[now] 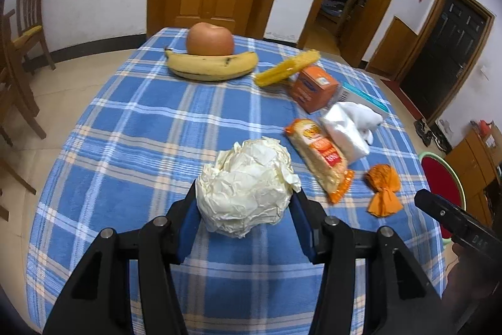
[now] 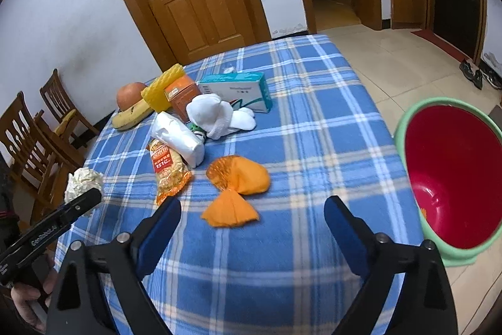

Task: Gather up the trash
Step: 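Grasp the orange foam net with the right tool while the left tool holds the paper wad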

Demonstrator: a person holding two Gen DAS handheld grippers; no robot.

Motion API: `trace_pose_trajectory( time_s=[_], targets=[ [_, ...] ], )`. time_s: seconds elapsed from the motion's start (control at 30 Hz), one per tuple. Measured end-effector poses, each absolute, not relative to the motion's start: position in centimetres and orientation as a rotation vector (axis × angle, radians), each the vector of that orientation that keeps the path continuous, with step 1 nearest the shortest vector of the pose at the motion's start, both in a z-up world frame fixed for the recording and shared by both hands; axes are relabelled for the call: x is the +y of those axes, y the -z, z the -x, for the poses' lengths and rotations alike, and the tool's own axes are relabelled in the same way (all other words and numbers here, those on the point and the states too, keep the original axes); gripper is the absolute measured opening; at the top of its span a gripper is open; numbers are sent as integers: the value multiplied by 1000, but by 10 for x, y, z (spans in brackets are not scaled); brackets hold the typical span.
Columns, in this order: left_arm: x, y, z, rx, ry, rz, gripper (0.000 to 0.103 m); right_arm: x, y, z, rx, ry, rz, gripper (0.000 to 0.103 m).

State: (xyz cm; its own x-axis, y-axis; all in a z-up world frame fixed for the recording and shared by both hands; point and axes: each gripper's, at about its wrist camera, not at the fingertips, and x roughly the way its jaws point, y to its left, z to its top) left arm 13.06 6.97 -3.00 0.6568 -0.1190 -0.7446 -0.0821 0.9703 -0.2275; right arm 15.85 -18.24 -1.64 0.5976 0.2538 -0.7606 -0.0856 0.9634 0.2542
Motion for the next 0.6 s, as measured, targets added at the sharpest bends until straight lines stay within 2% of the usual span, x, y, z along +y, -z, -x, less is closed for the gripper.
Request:
trace_pose_trajectory(
  time_s=[0.6],
  targets=[
    [79,42,-137,874,18,270,53,-158,33,-191,936,-230,-142,95]
  ],
)
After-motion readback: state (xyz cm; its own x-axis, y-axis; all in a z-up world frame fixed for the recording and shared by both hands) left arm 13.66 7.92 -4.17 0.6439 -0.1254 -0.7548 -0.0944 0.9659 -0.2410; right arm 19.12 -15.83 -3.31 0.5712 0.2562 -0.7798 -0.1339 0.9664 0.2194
